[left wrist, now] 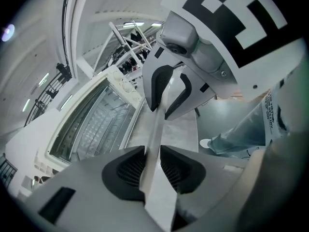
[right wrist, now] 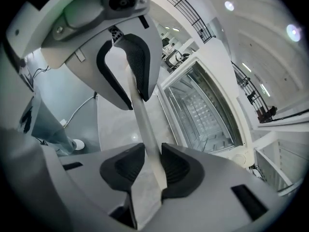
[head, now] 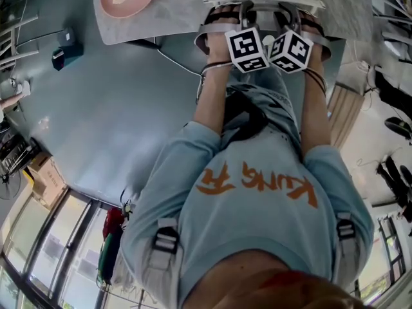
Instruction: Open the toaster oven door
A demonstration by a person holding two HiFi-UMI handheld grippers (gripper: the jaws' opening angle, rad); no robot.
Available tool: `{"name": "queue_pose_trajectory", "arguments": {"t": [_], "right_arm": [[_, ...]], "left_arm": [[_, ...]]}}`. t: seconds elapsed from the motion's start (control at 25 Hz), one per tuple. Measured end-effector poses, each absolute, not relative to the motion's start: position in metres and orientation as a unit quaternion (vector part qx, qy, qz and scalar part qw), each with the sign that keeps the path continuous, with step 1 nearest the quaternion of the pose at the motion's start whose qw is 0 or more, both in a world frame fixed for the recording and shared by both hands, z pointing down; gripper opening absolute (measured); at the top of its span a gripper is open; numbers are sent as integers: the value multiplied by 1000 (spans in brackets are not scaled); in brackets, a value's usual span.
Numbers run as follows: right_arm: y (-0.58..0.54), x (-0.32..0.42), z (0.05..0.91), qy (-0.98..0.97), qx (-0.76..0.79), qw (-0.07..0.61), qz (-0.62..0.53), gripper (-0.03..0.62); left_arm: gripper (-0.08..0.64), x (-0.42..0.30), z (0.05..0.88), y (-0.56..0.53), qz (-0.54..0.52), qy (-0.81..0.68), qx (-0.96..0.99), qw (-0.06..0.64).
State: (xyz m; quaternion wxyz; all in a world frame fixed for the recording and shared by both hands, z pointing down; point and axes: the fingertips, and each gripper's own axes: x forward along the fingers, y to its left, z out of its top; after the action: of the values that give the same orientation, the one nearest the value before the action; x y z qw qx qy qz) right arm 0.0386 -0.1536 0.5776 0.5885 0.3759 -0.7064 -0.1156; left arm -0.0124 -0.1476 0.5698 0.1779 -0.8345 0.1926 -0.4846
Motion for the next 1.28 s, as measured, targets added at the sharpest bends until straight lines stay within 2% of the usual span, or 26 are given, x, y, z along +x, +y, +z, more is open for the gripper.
{"name": "queue_pose_trajectory", "arguments": {"t": [0.28,0.4,0.56,1.0,1.28], "right_arm": [[-146,42,597,-698,404,574,-142,106],[-138,39,607,-703,400,570,-148,111],[-128,35,626,-720,374,564,-152,168],[-106,27,657,-769,329,530,-137,335],[-100,26,680,-765,323,536,-155,373]], "left_arm": [[90,-10,591,-138,-481,202,-829,202],[114,-11,601,-130,-484,199,-826,211],[225,-10,622,-115,-490,168,-830,206],[320,-10,652,-98,-500,146,-828,210],[333,-12,675,-96,-513,162,-808,241]]}}
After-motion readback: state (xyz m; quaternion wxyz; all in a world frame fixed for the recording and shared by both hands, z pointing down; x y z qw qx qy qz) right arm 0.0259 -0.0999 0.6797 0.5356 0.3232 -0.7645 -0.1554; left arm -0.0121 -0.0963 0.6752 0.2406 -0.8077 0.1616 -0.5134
